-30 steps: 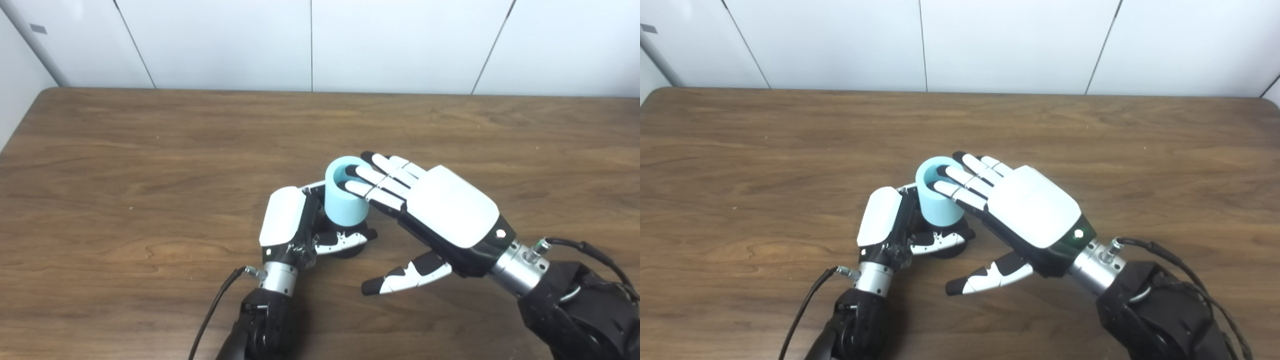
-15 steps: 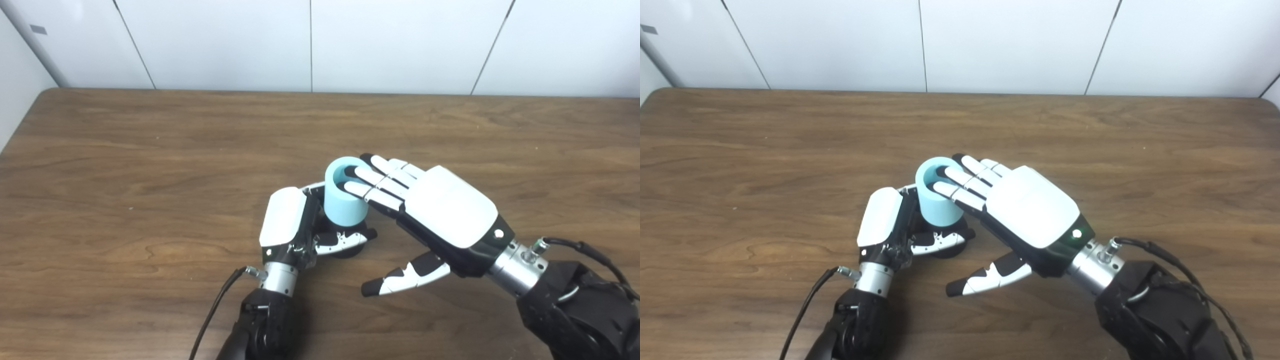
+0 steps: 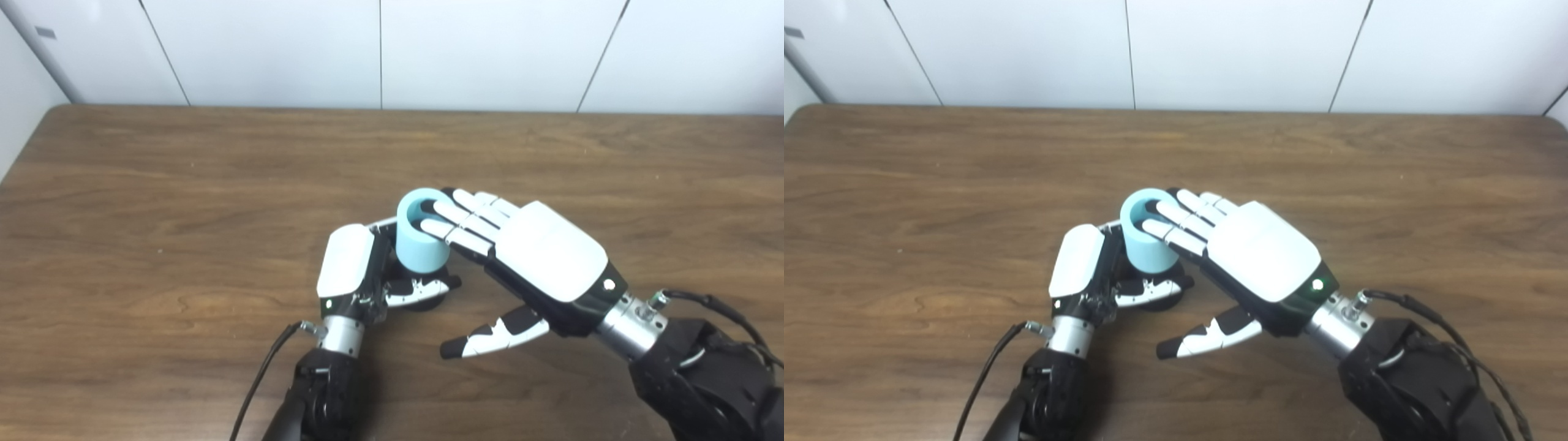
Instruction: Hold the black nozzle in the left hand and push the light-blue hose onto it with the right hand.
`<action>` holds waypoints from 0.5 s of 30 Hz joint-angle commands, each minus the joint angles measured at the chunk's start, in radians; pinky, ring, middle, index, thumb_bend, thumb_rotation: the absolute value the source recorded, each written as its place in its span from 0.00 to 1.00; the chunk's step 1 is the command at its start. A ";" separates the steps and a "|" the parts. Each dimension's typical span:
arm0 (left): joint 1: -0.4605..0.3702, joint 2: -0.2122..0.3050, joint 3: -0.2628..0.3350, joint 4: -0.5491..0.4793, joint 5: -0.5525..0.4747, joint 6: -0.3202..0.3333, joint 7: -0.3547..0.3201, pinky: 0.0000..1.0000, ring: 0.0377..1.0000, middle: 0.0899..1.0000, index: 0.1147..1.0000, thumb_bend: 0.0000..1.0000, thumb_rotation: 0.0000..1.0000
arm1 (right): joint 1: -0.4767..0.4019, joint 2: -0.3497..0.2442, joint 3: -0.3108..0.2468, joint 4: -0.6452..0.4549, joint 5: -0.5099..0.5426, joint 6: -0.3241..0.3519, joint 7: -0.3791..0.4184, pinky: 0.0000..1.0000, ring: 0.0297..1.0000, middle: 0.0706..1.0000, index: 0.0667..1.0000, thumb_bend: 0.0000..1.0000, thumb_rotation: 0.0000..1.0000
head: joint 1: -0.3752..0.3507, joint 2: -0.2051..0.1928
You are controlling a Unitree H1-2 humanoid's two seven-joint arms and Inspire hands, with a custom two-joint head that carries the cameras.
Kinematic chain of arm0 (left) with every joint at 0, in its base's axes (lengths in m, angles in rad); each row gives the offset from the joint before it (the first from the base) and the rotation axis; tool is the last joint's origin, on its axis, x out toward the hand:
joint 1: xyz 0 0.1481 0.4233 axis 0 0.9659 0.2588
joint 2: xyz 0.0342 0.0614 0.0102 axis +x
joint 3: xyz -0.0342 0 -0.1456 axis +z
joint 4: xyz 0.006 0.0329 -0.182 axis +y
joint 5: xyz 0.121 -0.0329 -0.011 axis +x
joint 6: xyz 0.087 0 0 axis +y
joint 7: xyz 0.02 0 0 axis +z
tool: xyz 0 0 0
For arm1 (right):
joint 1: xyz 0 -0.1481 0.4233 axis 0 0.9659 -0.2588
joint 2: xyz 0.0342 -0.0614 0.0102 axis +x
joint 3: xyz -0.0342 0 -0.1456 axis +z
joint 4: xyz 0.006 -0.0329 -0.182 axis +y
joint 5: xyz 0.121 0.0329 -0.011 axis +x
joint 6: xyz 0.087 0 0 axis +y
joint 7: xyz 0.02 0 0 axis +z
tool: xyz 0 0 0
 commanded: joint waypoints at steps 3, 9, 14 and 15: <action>0.021 -0.009 -0.016 0.012 0.009 0.028 -0.037 0.50 0.50 0.41 0.43 0.52 0.00 | 0.064 -0.038 0.052 0.085 -0.004 0.003 0.102 0.91 0.95 0.93 0.87 0.59 0.81 | 0.001 0.000; 0.019 -0.007 -0.021 0.008 0.015 0.039 -0.048 0.51 0.51 0.45 0.42 0.52 0.00 | 0.064 -0.041 0.064 0.119 0.006 0.013 0.077 0.90 0.95 0.93 0.87 0.59 0.78 | 0.001 0.000; 0.019 -0.008 -0.022 0.009 0.010 0.034 -0.042 0.50 0.51 0.45 0.41 0.52 0.00 | 0.059 -0.045 0.073 0.137 0.008 0.011 0.056 0.89 0.95 0.93 0.87 0.59 0.78 | 0.003 0.000; 0.019 -0.008 -0.022 0.008 0.010 0.035 -0.042 0.50 0.51 0.45 0.41 0.52 0.00 | 0.058 -0.045 0.074 0.137 0.008 0.013 0.055 0.89 0.95 0.92 0.87 0.59 0.77 | 0.003 0.000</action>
